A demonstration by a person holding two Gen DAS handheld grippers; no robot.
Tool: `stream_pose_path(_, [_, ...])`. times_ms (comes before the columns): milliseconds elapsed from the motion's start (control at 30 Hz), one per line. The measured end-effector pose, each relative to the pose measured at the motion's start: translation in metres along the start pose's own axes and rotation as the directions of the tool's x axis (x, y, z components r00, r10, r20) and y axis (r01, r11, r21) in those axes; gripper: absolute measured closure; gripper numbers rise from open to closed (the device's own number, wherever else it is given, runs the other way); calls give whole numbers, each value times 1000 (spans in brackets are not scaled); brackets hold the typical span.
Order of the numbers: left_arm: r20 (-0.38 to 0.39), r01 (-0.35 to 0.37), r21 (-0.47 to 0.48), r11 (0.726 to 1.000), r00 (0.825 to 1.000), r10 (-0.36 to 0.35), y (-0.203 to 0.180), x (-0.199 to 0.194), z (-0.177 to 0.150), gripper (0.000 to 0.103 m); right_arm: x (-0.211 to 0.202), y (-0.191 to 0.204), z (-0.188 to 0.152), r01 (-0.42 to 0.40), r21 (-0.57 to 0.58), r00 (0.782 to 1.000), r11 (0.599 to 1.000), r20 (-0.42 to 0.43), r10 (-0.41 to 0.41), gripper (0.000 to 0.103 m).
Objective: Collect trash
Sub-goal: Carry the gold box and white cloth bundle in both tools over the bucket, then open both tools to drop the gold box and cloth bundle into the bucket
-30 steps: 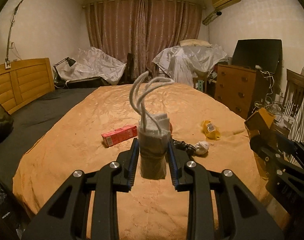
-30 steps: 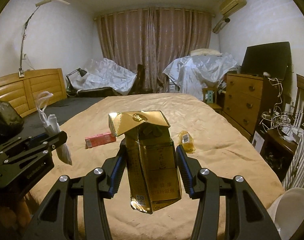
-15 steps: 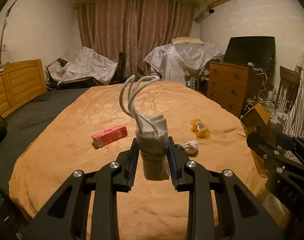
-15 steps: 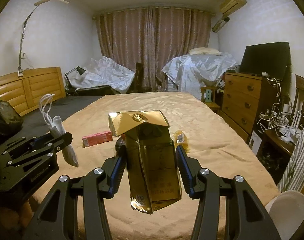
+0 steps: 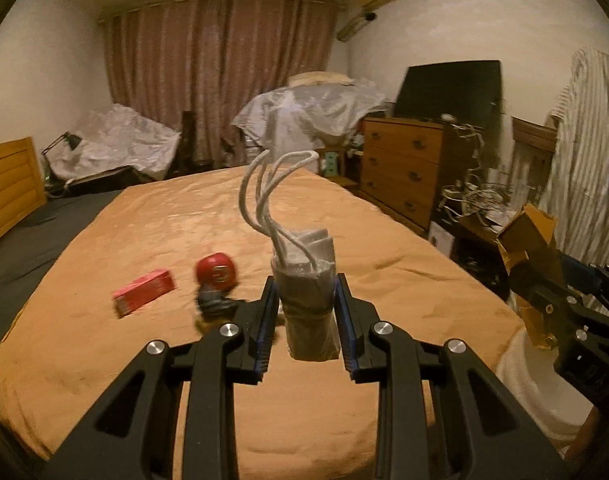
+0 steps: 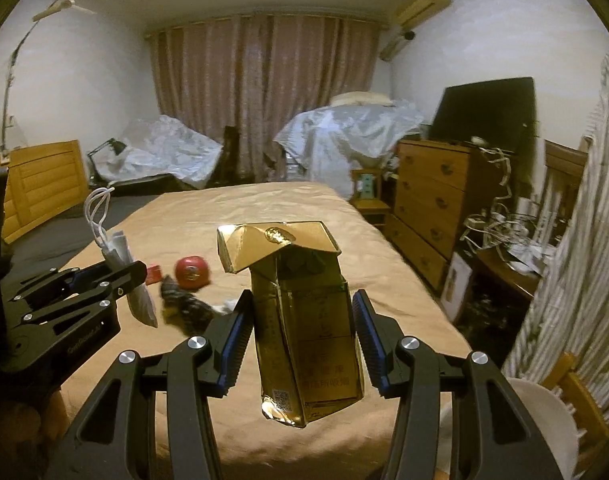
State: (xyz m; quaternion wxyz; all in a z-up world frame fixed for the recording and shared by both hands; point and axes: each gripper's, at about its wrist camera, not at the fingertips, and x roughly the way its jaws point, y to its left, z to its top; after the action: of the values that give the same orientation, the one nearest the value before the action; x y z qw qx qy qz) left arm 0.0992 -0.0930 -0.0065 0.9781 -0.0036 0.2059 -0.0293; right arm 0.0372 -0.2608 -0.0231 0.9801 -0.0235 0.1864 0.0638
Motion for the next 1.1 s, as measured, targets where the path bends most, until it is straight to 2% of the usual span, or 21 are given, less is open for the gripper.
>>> stream_pose_path(367, [-9,135,79,988,991,-135,-81,8,6,76,-40,-98,-13,142,40,990,989,-22,-141,52])
stream_pose_path(533, [-31,213,129,968,977,-211,-126,10,4,76,-59,-155,-20,210,62,977,976,-60,-206,52])
stream_pose_path(667, [-65,267,157,951,963,-260,-155,14,0,76,-69,-202,-29,248,71,963,966,-129,-238,52])
stream_pose_path(767, [-108,315,188,930,948,-299,-181,19,-3,76,-66,-229,-35,268,58,948,962,-196,-252,52])
stream_pose_path(967, [-215,401,236,885,910,-355,-225,34,-10,76,-53,-290,-43,258,107,922,960,-324,-212,52])
stream_pose_path(1067, [-289,445,237,864,881,-374,-240,46,-14,76,-41,-318,-52,243,130,896,961,-409,-171,52])
stream_pose_path(1100, [-332,467,249,848,864,-378,-249,53,-17,76,-34,-325,-54,233,130,882,964,-445,-154,52])
